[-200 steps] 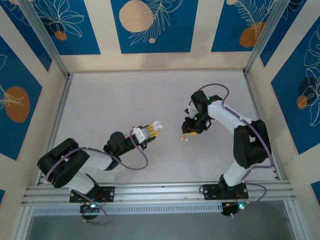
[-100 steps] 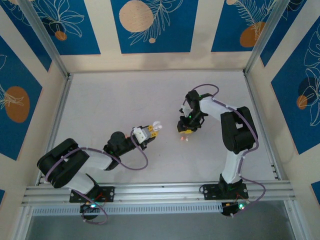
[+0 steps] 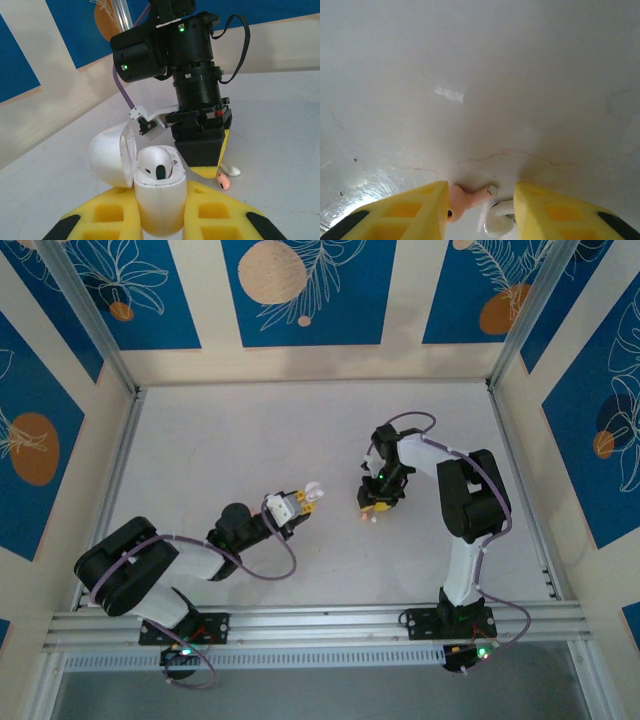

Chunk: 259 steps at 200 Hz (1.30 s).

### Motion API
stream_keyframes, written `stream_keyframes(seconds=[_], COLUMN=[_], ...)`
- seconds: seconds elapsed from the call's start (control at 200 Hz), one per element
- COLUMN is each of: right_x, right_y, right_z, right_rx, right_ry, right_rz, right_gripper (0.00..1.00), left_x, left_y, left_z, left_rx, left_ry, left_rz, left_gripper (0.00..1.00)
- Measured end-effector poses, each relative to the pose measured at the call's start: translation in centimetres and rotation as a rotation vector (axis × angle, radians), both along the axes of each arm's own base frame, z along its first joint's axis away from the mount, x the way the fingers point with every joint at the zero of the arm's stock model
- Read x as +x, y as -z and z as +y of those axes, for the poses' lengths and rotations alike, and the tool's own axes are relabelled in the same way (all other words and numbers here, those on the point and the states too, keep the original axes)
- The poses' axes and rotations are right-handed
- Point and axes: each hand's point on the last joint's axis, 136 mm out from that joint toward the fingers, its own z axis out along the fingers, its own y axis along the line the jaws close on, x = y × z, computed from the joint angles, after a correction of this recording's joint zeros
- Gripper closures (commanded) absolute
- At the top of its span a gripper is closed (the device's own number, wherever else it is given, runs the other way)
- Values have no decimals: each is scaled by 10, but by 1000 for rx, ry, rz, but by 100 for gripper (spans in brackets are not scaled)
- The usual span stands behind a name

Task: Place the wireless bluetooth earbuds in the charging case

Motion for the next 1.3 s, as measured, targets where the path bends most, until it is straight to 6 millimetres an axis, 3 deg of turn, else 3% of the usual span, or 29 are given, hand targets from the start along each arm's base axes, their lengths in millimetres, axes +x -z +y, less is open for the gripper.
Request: stream_keyframes(seconds=[0.405,0.765,0.925,1.045,1.17,1.295], right_x=[-28,-39,-36,-39,-50,-41], right_y=[-4,-32,-41,-34,-21,-29], right_z=[-11,-15,-21,-25,-34,-36], right_rx=[-22,-38,-149,-191,-173,-94], right_ry=[3,-21,-225,-451,-654,-753], right_rz=[48,-10,-138,-232,-292,-409], right_gripper=[59,56,55,50,46,48], left_x=[0,0,-1,-1,-1,-1], left_y=[0,0,-1,-1,-1,-1], left_z=[0,0,0,0,0,0], left_rx=[0,0,-1,-1,-1,1], left_ry=[0,1,2,2,2,2], left_rz=[0,1,0,0,0,1], left_gripper=[88,88,88,88,88,88])
